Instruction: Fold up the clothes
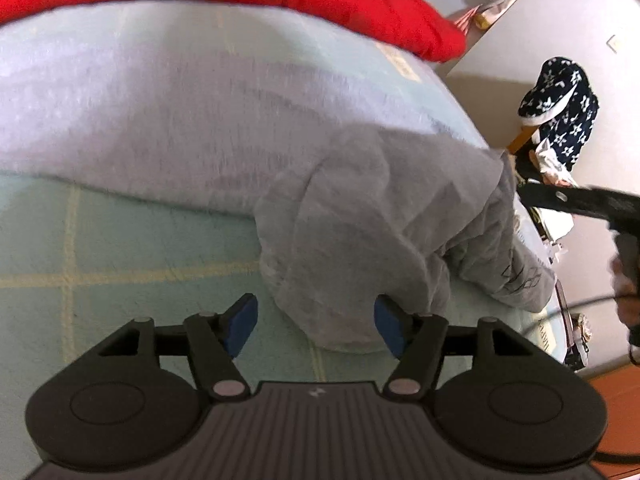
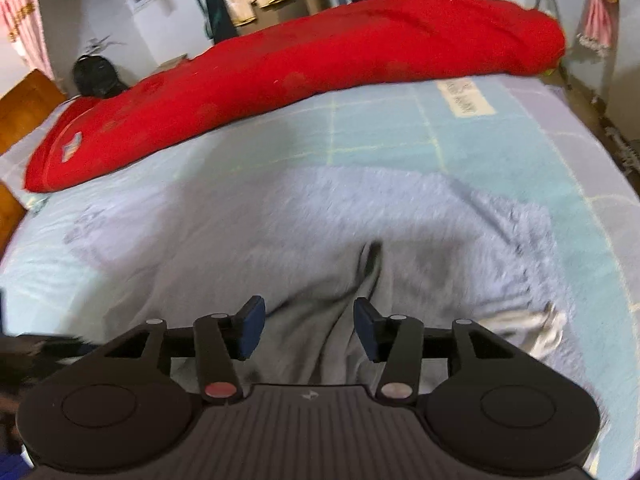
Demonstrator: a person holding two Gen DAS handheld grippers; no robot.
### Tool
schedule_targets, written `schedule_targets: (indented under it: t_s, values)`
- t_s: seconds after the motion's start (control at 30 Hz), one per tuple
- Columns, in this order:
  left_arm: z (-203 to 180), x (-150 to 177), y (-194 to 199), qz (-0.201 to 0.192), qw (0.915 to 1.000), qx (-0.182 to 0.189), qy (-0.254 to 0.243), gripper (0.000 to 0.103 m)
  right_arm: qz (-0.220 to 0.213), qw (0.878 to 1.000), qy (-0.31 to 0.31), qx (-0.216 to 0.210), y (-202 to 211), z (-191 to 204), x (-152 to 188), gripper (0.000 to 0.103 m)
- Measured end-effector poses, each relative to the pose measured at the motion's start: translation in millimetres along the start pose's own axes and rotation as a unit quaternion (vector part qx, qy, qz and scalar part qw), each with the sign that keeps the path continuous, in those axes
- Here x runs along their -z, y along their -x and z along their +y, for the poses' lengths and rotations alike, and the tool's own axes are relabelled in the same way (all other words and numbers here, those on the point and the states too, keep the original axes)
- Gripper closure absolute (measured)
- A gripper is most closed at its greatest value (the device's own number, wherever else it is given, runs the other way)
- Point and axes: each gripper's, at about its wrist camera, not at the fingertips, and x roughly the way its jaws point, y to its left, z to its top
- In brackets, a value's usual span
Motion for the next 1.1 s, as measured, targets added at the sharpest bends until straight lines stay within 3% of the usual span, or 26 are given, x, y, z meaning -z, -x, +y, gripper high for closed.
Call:
schedule_targets:
  t_s: [0.13,0.2,0.3,0.33,0.4,0.53,0.6,0.93,1.1]
  values:
    - [4.9,6.0,-19.8,0.006,0.9989,-0.009,0.047,0.035,0.027,1.0,0.006,-0.01,3.8,1.5,21.9,0.046]
    - [-0.2,7.5,-25.5,-0.012,0.9978,-0.007,0.064,0.031,0.033,0.999,0.003,-0.012,3.2,0.8,30.1,0.046]
    - [-11.3,7.6,-30.8,-0.04,0.9959,-0.002,0.081,0.035,0.035,0.999,-0.011,-0.02,1.4,0.0,37.6,0.046]
    - [-13.9,7.5,-31.0,-0.049,0.9952,0.008,0.085,0.054,0.036,0.999,-0.014,-0.022,0.4,-0.2,39.0,0.046]
    - [-18.2,7.8,-28.9,-0.055,0.9942,0.016,0.091,0.077,0.036,0.999,-0.013,-0.024,0.8,1.2,41.0,0.046]
    - [-21.7,7.7,-9.3,-0.072,0.993,0.012,0.093,0.091,0.036,0.999,0.001,-0.025,5.5,4.5,43.8,0.045]
    - [-13.5,7.6,9.7,-0.075,0.9921,0.011,0.1,0.092,0.04,0.999,0.005,-0.025,5.9,3.0,46.8,0.045]
    - [21.6,14.0,105.0,-0.058,0.9874,-0.096,0.112,0.097,0.052,0.998,-0.001,-0.045,0.4,0.4,59.5,0.044]
    - [25.6,24.1,131.6,-0.063,0.9825,-0.148,0.094,0.097,0.054,0.996,0.019,-0.065,0.3,9.0,58.3,0.044]
